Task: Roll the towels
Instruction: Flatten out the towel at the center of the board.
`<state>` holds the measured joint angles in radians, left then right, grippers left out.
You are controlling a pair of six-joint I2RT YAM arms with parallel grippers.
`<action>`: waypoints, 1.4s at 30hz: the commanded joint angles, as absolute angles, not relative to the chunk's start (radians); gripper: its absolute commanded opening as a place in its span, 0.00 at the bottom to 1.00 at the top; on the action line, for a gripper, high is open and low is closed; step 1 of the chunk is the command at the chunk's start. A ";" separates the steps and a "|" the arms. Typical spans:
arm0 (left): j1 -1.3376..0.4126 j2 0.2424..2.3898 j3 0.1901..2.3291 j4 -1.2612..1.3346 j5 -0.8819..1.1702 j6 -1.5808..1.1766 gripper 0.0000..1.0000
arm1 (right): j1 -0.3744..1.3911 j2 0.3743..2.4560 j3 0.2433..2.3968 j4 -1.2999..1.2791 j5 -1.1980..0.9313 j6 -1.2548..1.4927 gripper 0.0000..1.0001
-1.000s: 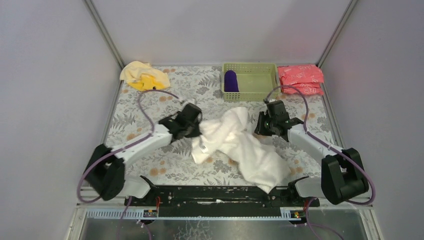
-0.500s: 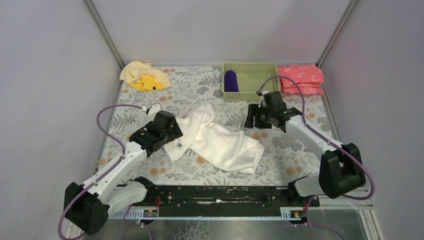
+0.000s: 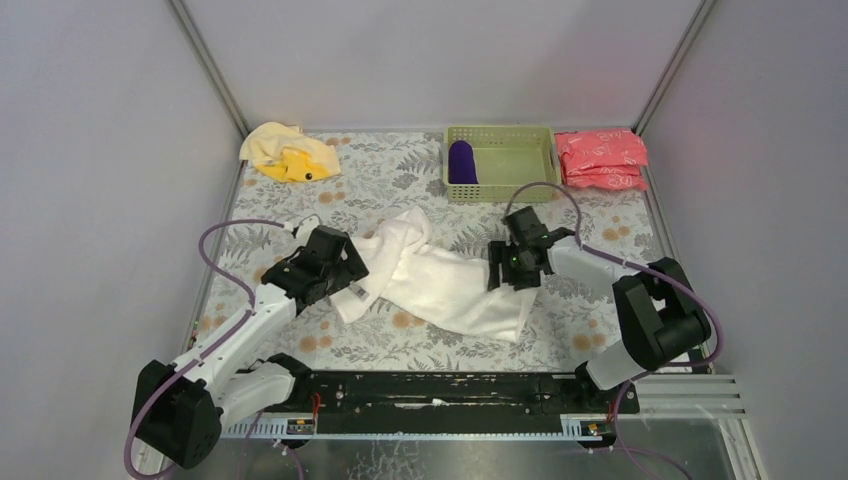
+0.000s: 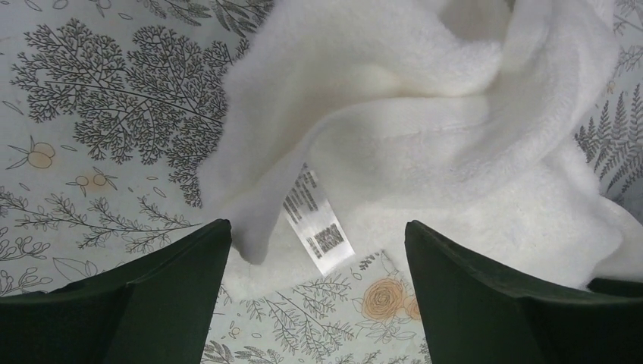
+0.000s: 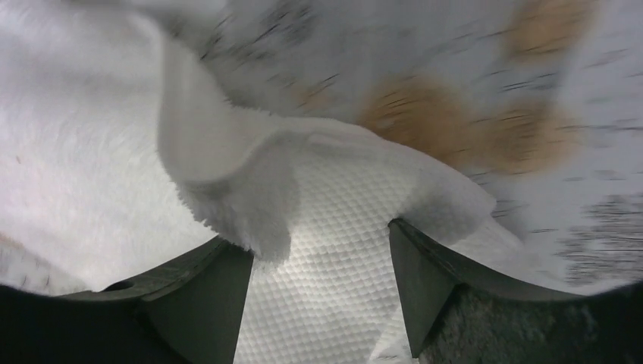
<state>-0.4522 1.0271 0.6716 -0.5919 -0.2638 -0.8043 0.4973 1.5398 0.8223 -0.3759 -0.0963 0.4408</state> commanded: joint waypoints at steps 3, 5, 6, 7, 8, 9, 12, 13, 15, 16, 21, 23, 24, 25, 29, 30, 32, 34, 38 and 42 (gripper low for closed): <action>-0.378 0.985 0.660 -0.541 -0.241 -0.816 0.86 | 0.293 1.515 0.852 -0.372 0.077 0.437 0.73; -0.357 0.983 0.661 -0.551 -0.228 -0.807 0.86 | 0.293 1.469 0.868 -0.348 0.027 0.451 0.73; -0.348 0.981 0.663 -0.553 -0.219 -0.801 0.85 | 0.292 1.444 0.870 -0.336 -0.002 0.453 0.73; -0.342 0.979 0.664 -0.553 -0.209 -0.794 0.85 | 0.293 1.424 0.872 -0.334 -0.020 0.453 0.73; -0.340 0.982 0.665 -0.548 -0.196 -0.784 0.85 | 0.292 1.404 0.873 -0.335 -0.024 0.452 0.73; -0.339 0.995 0.669 -0.543 -0.169 -0.768 0.85 | 0.292 1.385 0.872 -0.339 -0.024 0.447 0.73; -0.339 1.045 0.686 -0.533 -0.056 -0.734 0.82 | 0.292 1.341 0.863 -0.347 -0.022 0.427 0.73; -0.339 1.054 0.686 -0.524 -0.023 -0.721 0.81 | 0.292 1.329 0.855 -0.350 -0.022 0.424 0.73; -0.339 1.053 0.679 -0.520 0.011 -0.707 0.80 | 0.292 1.304 0.833 -0.349 -0.020 0.420 0.73; -0.339 1.049 0.671 -0.517 0.022 -0.698 0.80 | 0.293 1.292 0.822 -0.345 -0.021 0.415 0.73; -0.339 1.106 0.672 -0.491 0.078 -0.666 0.80 | 0.293 1.256 0.785 -0.322 -0.019 0.402 0.73; -0.338 1.132 0.672 -0.455 0.089 -0.666 0.79 | 0.292 1.251 0.780 -0.317 -0.021 0.401 0.73; -0.337 1.143 0.670 -0.442 0.089 -0.667 0.79 | 0.293 1.250 0.778 -0.314 -0.025 0.402 0.73; -0.338 1.156 0.671 -0.433 0.089 -0.668 0.78 | 0.292 1.249 0.775 -0.311 -0.026 0.401 0.73; -0.338 1.186 0.683 -0.417 0.114 -0.661 0.68 | 0.293 1.248 0.763 -0.301 -0.027 0.399 0.73; -0.338 1.182 0.688 -0.420 0.117 -0.657 0.65 | 0.292 1.249 0.760 -0.300 -0.027 0.400 0.73; -0.339 1.165 0.694 -0.431 0.131 -0.652 0.55 | 0.292 1.250 0.758 -0.297 -0.028 0.402 0.73; -0.339 1.137 0.696 -0.441 0.142 -0.651 0.46 | 0.293 1.250 0.756 -0.296 -0.024 0.402 0.73; -0.340 1.095 0.698 -0.458 0.170 -0.646 0.39 | 0.292 1.247 0.755 -0.289 -0.012 0.404 0.73; -0.339 1.092 0.697 -0.457 0.217 -0.639 0.36 | 0.292 1.246 0.758 -0.281 0.017 0.404 0.74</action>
